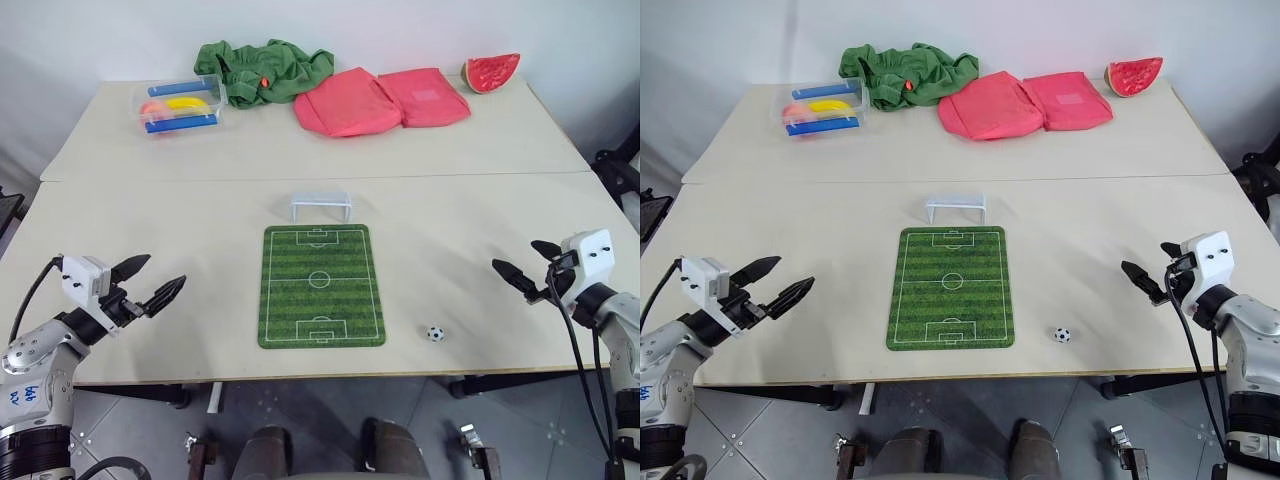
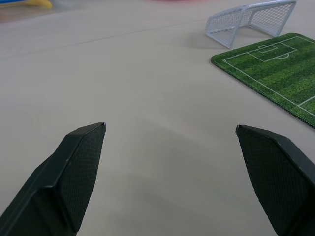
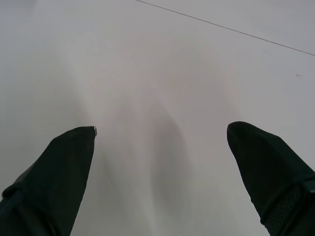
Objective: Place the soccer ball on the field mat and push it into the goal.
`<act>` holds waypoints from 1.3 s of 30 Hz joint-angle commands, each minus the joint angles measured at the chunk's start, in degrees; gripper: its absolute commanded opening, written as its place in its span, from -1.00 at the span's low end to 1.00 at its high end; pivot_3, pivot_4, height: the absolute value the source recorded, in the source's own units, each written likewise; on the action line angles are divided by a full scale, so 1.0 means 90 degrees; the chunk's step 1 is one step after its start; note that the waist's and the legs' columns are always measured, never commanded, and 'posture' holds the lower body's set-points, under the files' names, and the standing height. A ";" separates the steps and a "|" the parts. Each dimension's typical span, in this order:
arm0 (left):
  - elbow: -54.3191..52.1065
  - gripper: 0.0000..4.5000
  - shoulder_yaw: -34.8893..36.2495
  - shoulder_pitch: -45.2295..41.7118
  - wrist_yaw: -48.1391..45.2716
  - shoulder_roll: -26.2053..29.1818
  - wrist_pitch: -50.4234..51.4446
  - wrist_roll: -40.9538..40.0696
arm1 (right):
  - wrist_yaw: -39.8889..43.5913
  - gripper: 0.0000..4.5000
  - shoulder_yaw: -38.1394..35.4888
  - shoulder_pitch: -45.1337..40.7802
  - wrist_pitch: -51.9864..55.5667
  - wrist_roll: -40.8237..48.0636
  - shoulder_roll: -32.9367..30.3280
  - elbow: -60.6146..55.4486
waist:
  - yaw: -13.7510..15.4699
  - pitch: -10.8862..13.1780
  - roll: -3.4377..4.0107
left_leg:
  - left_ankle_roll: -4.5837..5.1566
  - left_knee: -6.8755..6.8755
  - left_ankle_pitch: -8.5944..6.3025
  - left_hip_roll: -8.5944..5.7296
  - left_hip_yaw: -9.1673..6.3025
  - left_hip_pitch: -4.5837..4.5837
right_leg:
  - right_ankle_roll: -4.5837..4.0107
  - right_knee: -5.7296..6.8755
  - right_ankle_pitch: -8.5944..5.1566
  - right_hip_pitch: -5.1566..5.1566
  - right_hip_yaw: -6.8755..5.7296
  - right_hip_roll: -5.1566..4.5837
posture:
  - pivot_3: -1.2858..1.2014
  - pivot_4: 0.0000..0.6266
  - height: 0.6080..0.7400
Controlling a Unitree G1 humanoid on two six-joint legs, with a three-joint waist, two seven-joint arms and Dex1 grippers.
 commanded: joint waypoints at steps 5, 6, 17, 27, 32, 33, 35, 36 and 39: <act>-0.0440 1.00 0.0219 -0.0104 0.0058 0.0233 0.0256 -0.0190 | 0.0148 0.99 -0.0225 0.0073 0.0146 0.0158 -0.0313 -0.0282 | 0.0005 0.0000 0.0000 | 0.0000 0.0001 0.0000 0.0000 0.0000 -0.0001 | 0.0000 0.0000 0.0000 0.0000 0.0000 0.0000 | 0.03 -0.52 1.00; -0.0462 1.00 0.0210 -0.0092 0.0023 0.0245 0.0211 -0.0168 | 0.0166 0.99 -0.0242 0.0091 0.0168 0.0172 -0.0339 -0.0297 | 0.0005 0.0000 0.0000 | 0.0000 0.0001 0.0000 0.0000 0.0000 -0.0001 | 0.0000 0.0000 0.0000 0.0000 0.0000 0.0000 | 0.03 -0.52 1.00; -0.1199 1.00 -0.0122 -0.0047 -0.0662 0.0551 0.0668 -0.0384 | 0.1485 0.99 -0.0274 0.0565 0.1239 0.0870 -0.1426 -0.1789 | 0.0009 0.0003 0.0004 | 0.0001 0.0003 0.0000 0.0000 0.0001 -0.0001 | 0.0000 0.0001 0.0000 0.0000 0.0002 0.0000 | 0.03 -0.52 1.00; -0.1710 1.00 -0.0542 -0.0013 -0.1442 0.0778 0.1127 -0.0591 | 0.3471 0.99 0.0242 0.1297 0.2206 0.1780 -0.2780 -0.3938 | 0.0032 0.0019 -0.0022 | 0.0008 0.0028 -0.0014 0.0002 0.0001 -0.0002 | 0.0001 -0.0003 0.0000 0.0010 0.0002 0.0000 | 0.03 -0.52 1.00; -0.1772 1.00 -0.0581 0.0000 -0.1641 0.0778 0.1162 -0.0636 | 0.3530 0.99 0.1165 0.0823 0.1799 0.1398 -0.2509 -0.3962 | 0.0014 0.0022 -0.0024 | 0.0007 0.0035 -0.0016 0.0003 0.0002 -0.0001 | 0.0000 0.0001 0.0000 0.0010 0.0003 0.0000 | 0.03 -0.52 1.00; -0.1812 1.00 -0.0571 0.0047 -0.1665 0.0764 0.1138 -0.0635 | 0.3568 0.99 0.1384 0.0738 0.1659 0.1259 -0.2445 -0.3885 | 0.0014 0.0022 -0.0025 | 0.0007 0.0034 -0.0016 0.0003 0.0001 -0.0003 | 0.0001 0.0002 0.0000 0.0008 0.0003 0.0000 | 0.03 -0.52 1.00; -0.1846 1.00 -0.0545 0.0133 -0.1682 0.0743 0.1146 -0.0636 | 0.3637 0.99 0.1768 0.0538 0.1327 0.0976 -0.2277 -0.3656 | 0.0014 0.0024 -0.0027 | 0.0006 0.0034 -0.0016 0.0003 0.0002 -0.0004 | 0.0001 0.0003 0.0001 0.0007 0.0003 0.0000 | 0.03 -0.52 1.00; -0.1858 1.00 -0.0511 0.0208 -0.1663 0.0721 0.1148 -0.0632 | 0.3631 0.99 0.1954 0.0411 0.1161 0.0817 -0.2166 -0.3505 | 0.0015 0.0024 -0.0029 | 0.0007 0.0034 -0.0016 0.0003 0.0001 -0.0004 | 0.0001 0.0002 0.0001 0.0006 0.0003 0.0000 | 0.03 -0.52 1.00; -0.1921 1.00 -0.0434 0.0455 -0.1683 0.0695 0.1068 -0.0601 | 0.3619 0.99 0.2348 0.0111 0.0807 0.0426 -0.1934 -0.3130 | 0.0013 0.0025 -0.0029 | 0.0007 0.0036 -0.0016 0.0002 0.0002 -0.0006 | 0.0002 0.0002 0.0001 0.0006 0.0003 0.0000 | 0.03 -0.52 1.00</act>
